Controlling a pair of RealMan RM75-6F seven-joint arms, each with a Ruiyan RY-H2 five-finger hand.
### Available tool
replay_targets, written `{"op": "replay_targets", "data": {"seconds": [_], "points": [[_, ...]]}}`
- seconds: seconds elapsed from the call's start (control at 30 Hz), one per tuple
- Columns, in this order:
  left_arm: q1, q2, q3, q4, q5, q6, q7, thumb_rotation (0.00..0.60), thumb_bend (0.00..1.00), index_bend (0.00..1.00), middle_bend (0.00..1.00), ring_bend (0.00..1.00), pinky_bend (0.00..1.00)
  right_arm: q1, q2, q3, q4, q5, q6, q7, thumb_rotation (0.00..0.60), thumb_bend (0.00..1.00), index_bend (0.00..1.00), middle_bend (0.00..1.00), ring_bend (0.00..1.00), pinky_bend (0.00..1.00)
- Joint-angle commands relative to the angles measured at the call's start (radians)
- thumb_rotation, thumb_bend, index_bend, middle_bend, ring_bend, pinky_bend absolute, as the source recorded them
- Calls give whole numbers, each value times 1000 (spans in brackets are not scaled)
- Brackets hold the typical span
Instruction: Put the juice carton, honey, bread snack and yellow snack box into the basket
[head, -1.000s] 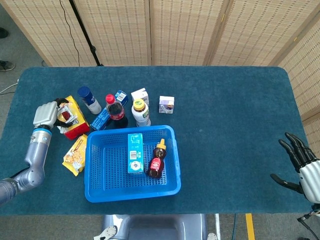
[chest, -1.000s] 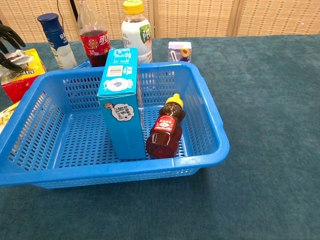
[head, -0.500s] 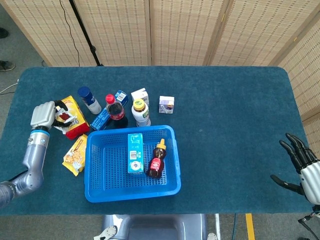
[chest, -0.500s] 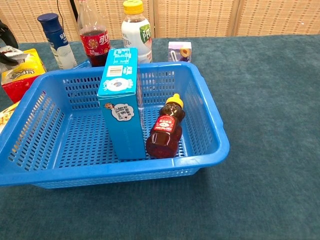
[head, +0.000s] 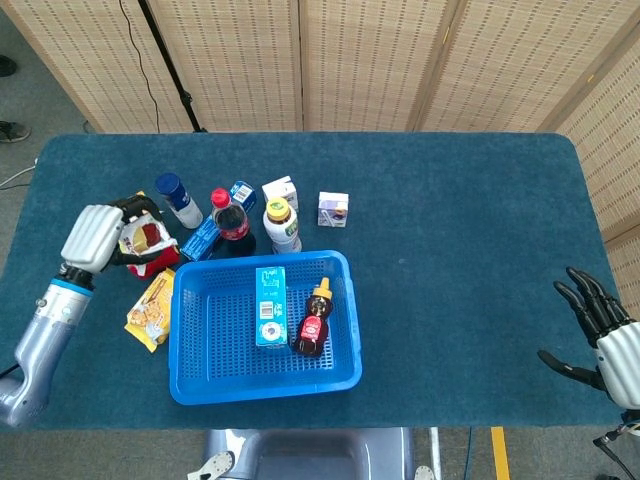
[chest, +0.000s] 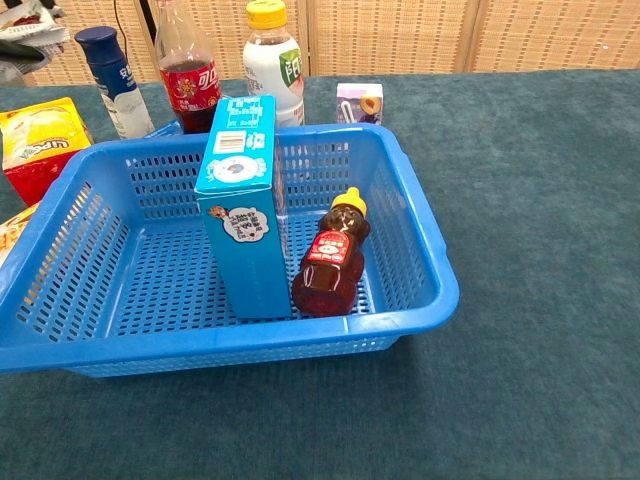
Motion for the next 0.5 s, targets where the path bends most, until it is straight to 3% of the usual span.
{"op": "replay_targets", "data": {"seconds": [0.03, 0.27, 0.5], "points": [[9, -12, 57, -65, 161, 74, -30, 600, 214, 445, 424, 414, 525, 0, -1, -1, -1, -4, 1, -2, 600, 31, 35, 0, 60, 218], [-48, -102, 78, -105, 177, 2, 87, 600, 212, 445, 424, 413, 525, 1, -2, -5, -4, -12, -2, -9, 600, 33, 35, 0, 65, 218], [-59, -161, 96, -53, 143, -36, 154, 600, 212, 445, 424, 403, 525, -2, 1, -4, -2, -6, -3, 8, 600, 33, 35, 0, 68, 218]]}}
